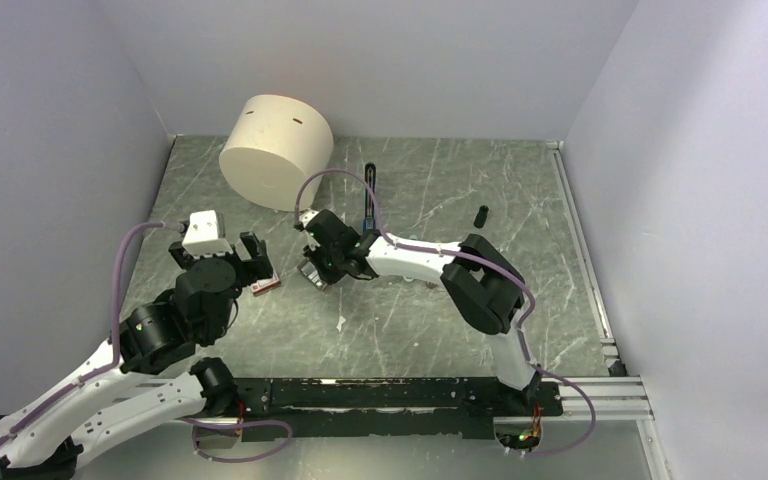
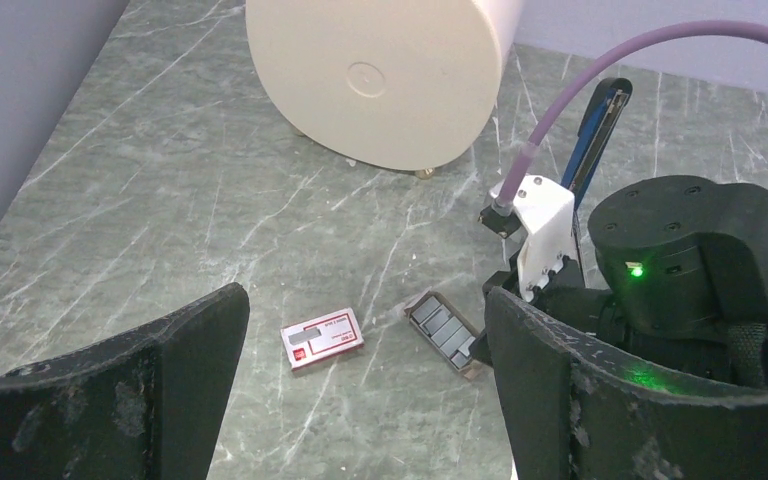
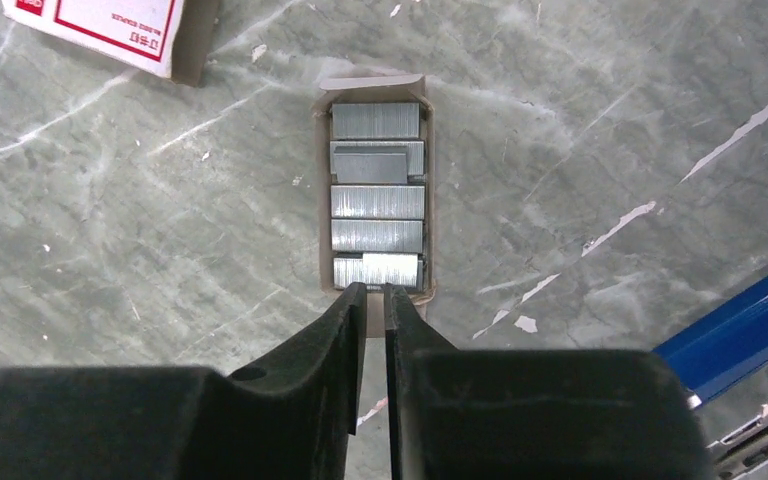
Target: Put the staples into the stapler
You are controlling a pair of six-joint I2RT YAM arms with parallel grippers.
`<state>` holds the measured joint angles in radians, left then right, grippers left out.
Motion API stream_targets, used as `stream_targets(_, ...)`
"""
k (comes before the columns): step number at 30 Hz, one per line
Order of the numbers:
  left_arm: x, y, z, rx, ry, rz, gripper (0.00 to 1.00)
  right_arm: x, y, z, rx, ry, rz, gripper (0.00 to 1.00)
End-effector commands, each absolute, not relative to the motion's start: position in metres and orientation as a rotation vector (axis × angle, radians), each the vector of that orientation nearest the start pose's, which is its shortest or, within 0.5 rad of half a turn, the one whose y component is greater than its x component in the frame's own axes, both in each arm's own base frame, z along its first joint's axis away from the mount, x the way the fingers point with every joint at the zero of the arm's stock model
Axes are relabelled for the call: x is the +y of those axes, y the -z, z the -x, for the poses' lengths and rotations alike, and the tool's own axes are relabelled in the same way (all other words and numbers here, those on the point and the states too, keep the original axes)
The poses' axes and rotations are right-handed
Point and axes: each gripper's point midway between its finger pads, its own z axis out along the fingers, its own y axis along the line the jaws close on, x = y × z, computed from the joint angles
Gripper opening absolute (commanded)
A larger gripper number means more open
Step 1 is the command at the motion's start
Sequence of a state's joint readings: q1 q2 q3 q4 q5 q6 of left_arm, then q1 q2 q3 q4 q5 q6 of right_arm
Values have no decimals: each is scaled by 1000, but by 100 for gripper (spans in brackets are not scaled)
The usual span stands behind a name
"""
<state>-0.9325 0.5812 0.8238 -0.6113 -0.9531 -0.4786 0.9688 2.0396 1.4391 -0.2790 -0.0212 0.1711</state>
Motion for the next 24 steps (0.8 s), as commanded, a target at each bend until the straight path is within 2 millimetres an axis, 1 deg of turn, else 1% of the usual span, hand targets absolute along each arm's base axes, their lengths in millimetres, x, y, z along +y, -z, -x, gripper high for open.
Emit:
stream_targets(1, -71, -279, -217, 1750, 105, 212, 92, 429, -41, -280, 2296, -515, 1015, 19)
stream_targets(4, -71, -279, -217, 1750, 104, 212, 92, 428, -37, -283, 2301, -490, 1008, 25)
stream_targets(9, -70, -280, -217, 1750, 101, 214, 92, 428, -32, -284, 2308, -478, 1015, 31)
stream_targets(11, -70, -280, -217, 1748, 102, 216, 92, 426, -31, -288, 2307, -448, 1003, 34)
stream_targets(16, -70, -280, -217, 1748, 100, 215, 92, 426, -25, -289, 2315, -437, 1008, 36)
stream_targets(20, -70, -279, -217, 1750, 98, 215, 92, 426, -25, -289, 2308, -424, 1008, 40)
stream_targets(24, -70, -280, -217, 1750, 99, 216, 92, 425, -25, -289, 2307, -414, 1009, 41)
